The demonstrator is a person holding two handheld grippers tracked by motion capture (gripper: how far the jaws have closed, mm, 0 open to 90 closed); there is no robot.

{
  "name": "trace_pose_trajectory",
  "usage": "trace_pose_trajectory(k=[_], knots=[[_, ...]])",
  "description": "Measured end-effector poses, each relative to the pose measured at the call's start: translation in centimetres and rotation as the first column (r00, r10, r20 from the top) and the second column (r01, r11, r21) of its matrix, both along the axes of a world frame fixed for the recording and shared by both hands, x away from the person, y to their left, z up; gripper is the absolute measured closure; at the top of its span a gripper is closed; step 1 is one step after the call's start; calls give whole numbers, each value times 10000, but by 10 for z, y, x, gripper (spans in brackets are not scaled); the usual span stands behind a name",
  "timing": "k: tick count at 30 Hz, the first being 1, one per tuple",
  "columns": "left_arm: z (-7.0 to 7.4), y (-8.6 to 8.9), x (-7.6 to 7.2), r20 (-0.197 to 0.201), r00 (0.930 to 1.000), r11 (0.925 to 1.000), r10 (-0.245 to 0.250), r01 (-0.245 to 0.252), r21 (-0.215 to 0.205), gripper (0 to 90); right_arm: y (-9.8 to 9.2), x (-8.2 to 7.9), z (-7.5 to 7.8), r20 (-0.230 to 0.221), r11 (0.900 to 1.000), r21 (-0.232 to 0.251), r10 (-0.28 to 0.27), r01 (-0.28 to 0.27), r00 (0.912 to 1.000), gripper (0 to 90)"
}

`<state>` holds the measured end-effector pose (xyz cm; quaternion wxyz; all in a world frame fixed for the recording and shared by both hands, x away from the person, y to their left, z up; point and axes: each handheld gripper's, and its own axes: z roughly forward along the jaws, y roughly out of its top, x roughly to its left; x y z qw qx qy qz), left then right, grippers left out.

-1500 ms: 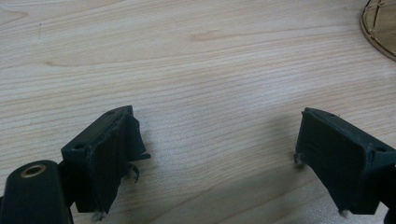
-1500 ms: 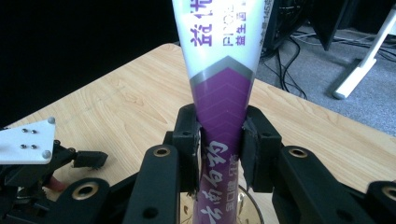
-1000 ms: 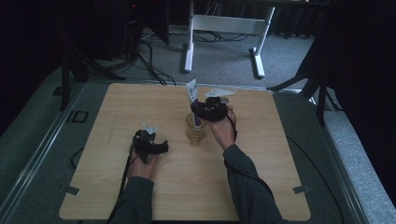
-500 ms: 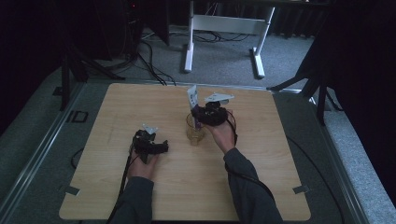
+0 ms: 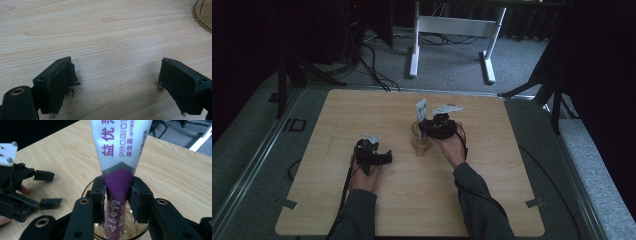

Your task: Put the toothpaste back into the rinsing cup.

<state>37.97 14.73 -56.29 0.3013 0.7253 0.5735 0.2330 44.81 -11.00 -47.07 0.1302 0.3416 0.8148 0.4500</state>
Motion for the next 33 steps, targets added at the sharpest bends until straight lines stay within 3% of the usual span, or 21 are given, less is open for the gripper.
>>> trace_pose_trajectory(k=[2,4,11,18,22,27,33], knots=[[0,0,0,16,10000,10000,18,-18,-17,122,0,0,-3,-24,9999,-102,17,-17,10000,655],[0,0,0,18,10000,10000,23,-23,-20,122,-2,-1,-4,-52,9999,130,63,-62,10000,648],[0,0,0,9,10000,10000,2,-2,9,122,-7,0,-2,-218,9990,352,275,-267,9994,528],[0,0,0,-3,10000,10000,-14,14,23,122,-14,-3,-9,-315,9981,563,286,-268,9991,511],[0,0,0,0,10000,10000,-11,11,18,123,-16,-7,-5,-133,9981,549,290,-282,9995,497],[0,0,0,12,10000,10000,5,-5,6,122,-25,-12,2,117,9964,840,115,-124,9999,483],[0,0,0,12,10000,10000,4,-4,6,123,-44,-15,6,86,9964,797,-297,289,9995,474]])
